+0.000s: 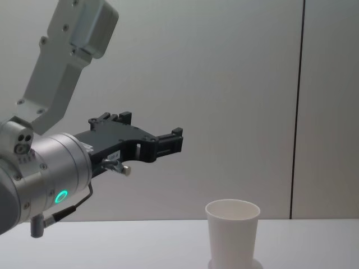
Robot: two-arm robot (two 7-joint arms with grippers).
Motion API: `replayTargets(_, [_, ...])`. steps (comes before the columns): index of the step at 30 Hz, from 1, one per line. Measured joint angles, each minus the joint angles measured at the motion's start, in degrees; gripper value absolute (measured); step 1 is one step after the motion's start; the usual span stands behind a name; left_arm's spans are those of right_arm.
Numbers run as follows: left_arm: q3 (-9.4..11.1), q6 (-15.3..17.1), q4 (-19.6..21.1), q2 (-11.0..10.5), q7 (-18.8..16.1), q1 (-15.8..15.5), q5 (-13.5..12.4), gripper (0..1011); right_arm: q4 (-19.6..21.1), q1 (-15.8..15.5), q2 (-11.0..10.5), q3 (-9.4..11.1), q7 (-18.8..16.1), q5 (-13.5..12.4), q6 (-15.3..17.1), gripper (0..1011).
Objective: Place the pen into the pen holder.
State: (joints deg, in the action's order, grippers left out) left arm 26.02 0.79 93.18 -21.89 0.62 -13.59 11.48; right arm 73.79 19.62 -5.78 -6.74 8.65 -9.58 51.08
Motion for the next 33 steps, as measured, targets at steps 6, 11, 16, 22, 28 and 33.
replayTargets(6, [0.0,0.0,0.0,0.0,0.0,0.0,0.0,1000,0.15,-0.19,0.15,0.3,0.03,0.07,-0.15,163])
replayTargets(11, [0.0,0.0,0.0,0.0,0.0,0.0,0.0,1000,0.88,-0.61,0.19,0.51,-0.32,0.26,-0.6,163])
replayTargets(16, [0.0,0.0,0.0,0.0,0.0,0.0,0.0,1000,2.18,-1.17,0.18,0.55,-1.1,0.64,-1.75,163])
replayTargets(22, [0.0,0.0,0.0,0.0,0.0,0.0,0.0,1000,4.33,-2.14,0.0,0.58,-2.47,1.32,-4.02,163])
replayTargets(28, [0.0,0.0,0.0,0.0,0.0,0.0,0.0,1000,6.98,-3.25,-0.3,0.58,-4.1,2.08,-7.0,163])
replayTargets(33, [0.0,0.0,0.0,0.0,0.0,0.0,0.0,1000,8.69,-4.04,-0.51,0.68,-5.18,2.32,-9.47,163])
